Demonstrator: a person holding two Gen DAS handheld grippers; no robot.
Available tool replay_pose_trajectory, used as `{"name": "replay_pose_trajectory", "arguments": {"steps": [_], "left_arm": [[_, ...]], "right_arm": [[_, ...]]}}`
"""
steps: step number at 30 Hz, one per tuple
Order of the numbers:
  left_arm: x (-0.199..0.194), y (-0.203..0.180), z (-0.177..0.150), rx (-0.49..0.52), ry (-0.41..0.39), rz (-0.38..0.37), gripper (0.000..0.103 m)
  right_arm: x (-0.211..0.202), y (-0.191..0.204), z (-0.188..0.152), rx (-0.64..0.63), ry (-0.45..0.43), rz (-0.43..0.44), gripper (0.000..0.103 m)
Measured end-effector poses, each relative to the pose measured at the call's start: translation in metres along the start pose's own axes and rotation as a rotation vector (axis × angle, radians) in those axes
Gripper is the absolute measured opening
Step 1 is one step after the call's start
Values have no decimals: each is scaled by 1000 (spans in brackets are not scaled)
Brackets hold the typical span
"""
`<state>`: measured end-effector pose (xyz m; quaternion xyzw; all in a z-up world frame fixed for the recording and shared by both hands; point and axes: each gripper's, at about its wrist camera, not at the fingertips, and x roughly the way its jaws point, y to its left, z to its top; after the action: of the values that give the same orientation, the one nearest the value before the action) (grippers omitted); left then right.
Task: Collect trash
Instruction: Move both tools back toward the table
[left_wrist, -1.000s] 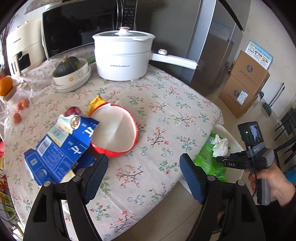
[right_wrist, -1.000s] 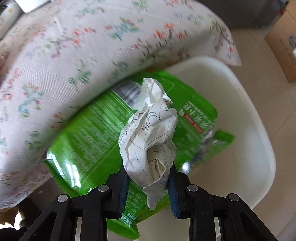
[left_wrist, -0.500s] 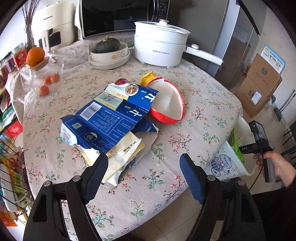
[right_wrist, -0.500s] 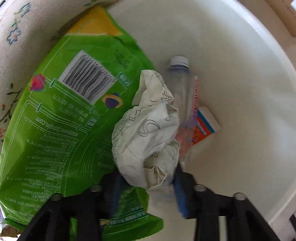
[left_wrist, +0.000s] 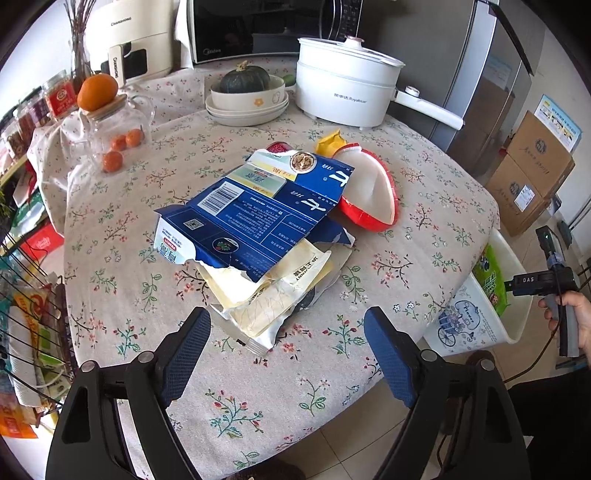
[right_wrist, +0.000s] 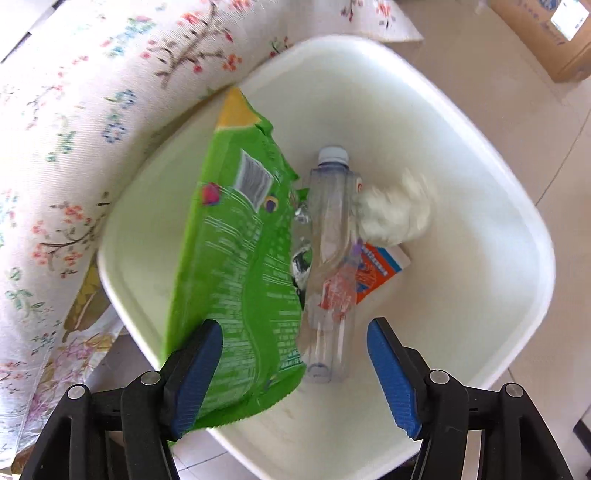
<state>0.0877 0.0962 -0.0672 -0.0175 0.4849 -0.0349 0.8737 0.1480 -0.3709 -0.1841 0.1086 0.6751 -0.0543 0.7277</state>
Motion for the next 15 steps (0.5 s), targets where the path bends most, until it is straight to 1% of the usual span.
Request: {"name": "replay_pose_trajectory", "arguments": {"steps": [4, 9, 15], "left_arm": [[-2, 2, -1, -3, -2, 4, 90], [-5, 8, -2, -16, -11, 6, 94], [-5, 13, -2, -18, -11, 12, 97]], "right_arm": [[-25, 5, -4, 1, -51, -1, 76], [-61, 7, -7, 4, -142, -18, 78], [-105, 34, -14, -45, -241, 29, 79]]}}
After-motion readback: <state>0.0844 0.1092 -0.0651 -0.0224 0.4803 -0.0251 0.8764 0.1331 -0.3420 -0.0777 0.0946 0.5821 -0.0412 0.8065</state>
